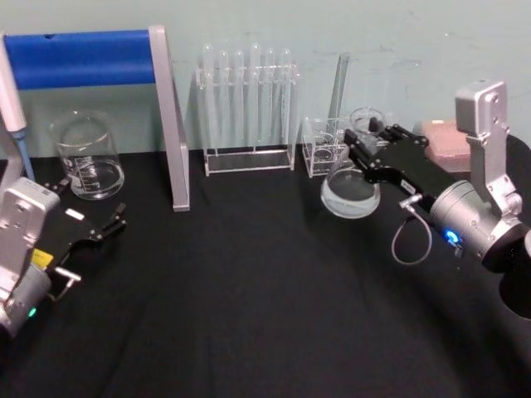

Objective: Grasp the erlenmeyer flask with one hand, shake it three times, then place it back.

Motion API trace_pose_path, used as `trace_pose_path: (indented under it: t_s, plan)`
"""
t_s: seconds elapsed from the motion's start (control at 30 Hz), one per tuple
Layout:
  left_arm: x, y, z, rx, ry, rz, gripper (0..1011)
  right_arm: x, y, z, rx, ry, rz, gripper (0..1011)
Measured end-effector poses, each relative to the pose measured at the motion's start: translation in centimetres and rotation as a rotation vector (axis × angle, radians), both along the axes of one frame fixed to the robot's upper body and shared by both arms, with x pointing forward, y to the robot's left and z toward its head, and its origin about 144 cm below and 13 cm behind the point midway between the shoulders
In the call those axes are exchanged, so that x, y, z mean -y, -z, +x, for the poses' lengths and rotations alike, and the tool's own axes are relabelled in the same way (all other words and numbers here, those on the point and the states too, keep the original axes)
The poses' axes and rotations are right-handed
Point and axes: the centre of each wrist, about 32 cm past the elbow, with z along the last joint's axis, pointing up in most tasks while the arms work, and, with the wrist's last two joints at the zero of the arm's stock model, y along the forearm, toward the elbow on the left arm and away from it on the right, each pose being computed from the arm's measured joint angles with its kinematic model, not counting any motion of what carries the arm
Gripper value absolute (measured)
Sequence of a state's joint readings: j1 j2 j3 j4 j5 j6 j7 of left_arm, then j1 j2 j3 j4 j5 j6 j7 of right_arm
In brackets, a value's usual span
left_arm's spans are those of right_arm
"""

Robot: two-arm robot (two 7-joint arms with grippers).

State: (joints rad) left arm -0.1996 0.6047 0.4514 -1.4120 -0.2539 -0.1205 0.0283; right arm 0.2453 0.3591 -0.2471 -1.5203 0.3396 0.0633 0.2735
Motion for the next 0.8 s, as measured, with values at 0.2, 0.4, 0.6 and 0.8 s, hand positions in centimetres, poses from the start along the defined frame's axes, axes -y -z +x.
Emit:
trace_pose_path:
  t_s: [0.2, 0.4, 0.6, 0.8]
  plan:
    - [0.0, 0.0, 0.0, 0.000, 0.000, 0.000, 1001, 0.4, 0.0, 0.1, 0.002, 0.020, 0.001, 449]
    - [0.0, 0.0, 0.0, 0.000, 0.000, 0.000, 1001, 0.2, 0.1, 0.0, -0.001, 0.010, 0.001, 449]
    - [0.0, 0.0, 0.0, 0.000, 0.000, 0.000, 1001, -0.5, 0.1, -0.3, -0.003, -0.025, 0.003, 449]
    - [0.0, 0.0, 0.0, 0.000, 0.000, 0.000, 1001, -1.5, 0.0, -0.9, -0.003, -0.081, 0.006, 449]
